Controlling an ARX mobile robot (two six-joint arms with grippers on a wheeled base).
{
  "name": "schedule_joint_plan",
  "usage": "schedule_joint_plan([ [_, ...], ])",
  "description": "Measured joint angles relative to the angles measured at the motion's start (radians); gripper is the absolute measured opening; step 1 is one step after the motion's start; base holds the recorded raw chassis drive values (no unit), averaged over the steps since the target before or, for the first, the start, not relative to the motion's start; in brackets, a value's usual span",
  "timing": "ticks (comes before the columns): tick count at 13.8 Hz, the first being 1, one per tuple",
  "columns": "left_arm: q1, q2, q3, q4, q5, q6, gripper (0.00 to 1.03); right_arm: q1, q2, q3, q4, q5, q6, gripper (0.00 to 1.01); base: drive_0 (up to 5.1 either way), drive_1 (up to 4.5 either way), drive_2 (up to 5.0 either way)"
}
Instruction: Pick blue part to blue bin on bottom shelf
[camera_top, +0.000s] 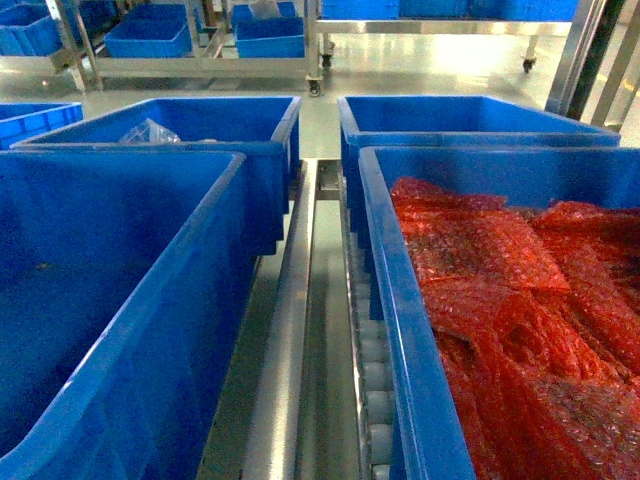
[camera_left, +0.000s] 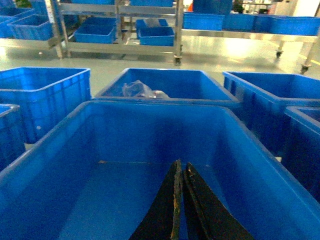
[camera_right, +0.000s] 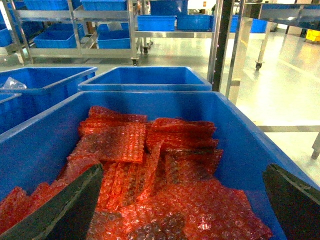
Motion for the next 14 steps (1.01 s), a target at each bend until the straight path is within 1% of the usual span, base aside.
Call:
schedule_joint_plan([
  [4, -0.005, -0.163, -0.052, -0.111, 0.003, 0.000, 0.02, 0.000, 0.000, 0.000, -0.001, 0.000, 0.000, 0.98, 0.0, 0.00, 0.0],
  [6, -0.005, -0.180, -0.060, -0.112, 0.003, 0.000, 0.02, 0.000, 0.000, 0.000, -0.001, 0.000, 0.000, 0.98, 0.0, 0.00, 0.0],
  [8, -0.005, -0.185, -0.083, -0.074, 0.003, 0.000, 0.02, 0.000, 0.000, 0.000, 0.000, 0.000, 0.000, 0.98, 0.0, 0.00, 0.0],
  [9, -0.005, -0.200, -0.085, -0.119, 0.003, 0.000, 0.02, 0.000, 0.000, 0.000, -0.001, 0.000, 0.000, 0.98, 0.0, 0.00, 0.0],
  [10, -0.005, -0.216, -0.085, -0.124, 0.003, 0.000, 0.02, 0.000, 0.000, 0.000, 0.000, 0.000, 0.000, 0.98, 0.0, 0.00, 0.0],
  [14, -0.005, -0.314, -0.085, -0.217, 0.003, 0.000, 0.02, 0.000, 0.000, 0.000, -0.001, 0.000, 0.000, 0.98, 0.0, 0.00, 0.0],
])
